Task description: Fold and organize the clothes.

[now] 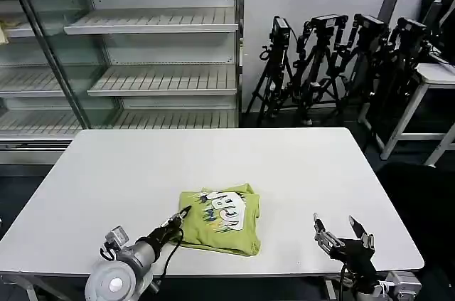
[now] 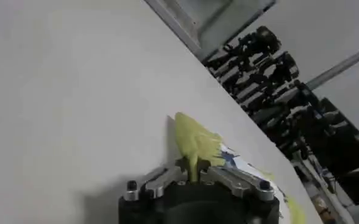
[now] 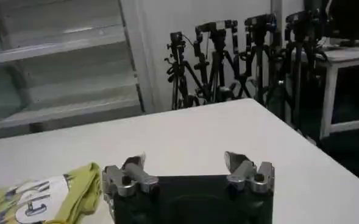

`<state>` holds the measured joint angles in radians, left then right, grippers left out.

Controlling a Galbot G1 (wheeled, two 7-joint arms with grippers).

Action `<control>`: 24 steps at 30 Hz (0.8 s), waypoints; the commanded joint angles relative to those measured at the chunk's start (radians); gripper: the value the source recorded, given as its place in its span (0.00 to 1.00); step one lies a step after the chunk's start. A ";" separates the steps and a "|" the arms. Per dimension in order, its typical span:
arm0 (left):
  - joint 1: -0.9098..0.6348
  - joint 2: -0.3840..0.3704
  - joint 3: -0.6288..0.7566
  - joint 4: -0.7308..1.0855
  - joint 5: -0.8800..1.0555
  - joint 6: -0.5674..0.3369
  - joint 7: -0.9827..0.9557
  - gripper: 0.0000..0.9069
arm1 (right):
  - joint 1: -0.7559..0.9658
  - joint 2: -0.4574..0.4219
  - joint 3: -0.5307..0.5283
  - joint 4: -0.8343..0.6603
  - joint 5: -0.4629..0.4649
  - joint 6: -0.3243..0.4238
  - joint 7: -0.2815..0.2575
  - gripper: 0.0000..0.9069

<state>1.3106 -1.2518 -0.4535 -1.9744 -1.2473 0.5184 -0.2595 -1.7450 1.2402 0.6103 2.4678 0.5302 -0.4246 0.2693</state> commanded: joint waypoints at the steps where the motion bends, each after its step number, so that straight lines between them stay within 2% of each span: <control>1: 0.006 -0.010 -0.051 -0.028 -0.090 -0.012 0.005 0.04 | 0.004 -0.001 -0.004 0.005 0.005 -0.004 0.003 1.00; 6: 0.052 0.028 -0.140 -0.077 -0.037 -0.041 -0.003 0.04 | 0.020 -0.005 -0.002 0.010 0.023 -0.008 0.004 1.00; 9: 0.083 0.098 -0.242 -0.093 0.045 -0.056 0.023 0.04 | 0.047 -0.007 -0.007 0.004 0.044 -0.011 0.006 1.00; 11: 0.087 0.169 -0.347 -0.093 0.068 -0.054 0.039 0.04 | 0.065 -0.007 -0.019 -0.002 0.049 -0.013 0.007 1.00; 12: 0.091 0.234 -0.419 -0.092 0.090 -0.044 0.057 0.04 | 0.074 -0.007 -0.030 -0.006 0.049 -0.012 0.006 1.00; 14: 0.100 0.292 -0.503 -0.091 0.117 -0.043 0.090 0.04 | 0.088 -0.008 -0.044 -0.012 0.049 -0.011 0.006 1.00; 15: 0.109 0.357 -0.581 -0.092 0.135 -0.035 0.114 0.04 | 0.099 -0.009 -0.053 -0.017 0.049 -0.011 0.004 1.00; 18: 0.139 0.466 -0.710 -0.088 0.265 -0.030 0.174 0.04 | 0.128 -0.011 -0.078 -0.032 0.051 -0.010 0.003 1.00; 21: 0.190 0.549 -0.772 -0.125 0.412 -0.057 0.234 0.04 | 0.148 -0.013 -0.093 -0.045 0.054 -0.008 0.002 1.00; 24: 0.212 0.566 -0.741 -0.208 0.484 -0.070 0.241 0.04 | 0.157 -0.015 -0.104 -0.057 0.054 -0.005 -0.001 1.00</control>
<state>1.4264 -0.9632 -0.9125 -2.0597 -1.0929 0.4815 -0.1457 -1.6459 1.2264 0.5495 2.4389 0.5757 -0.4336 0.2716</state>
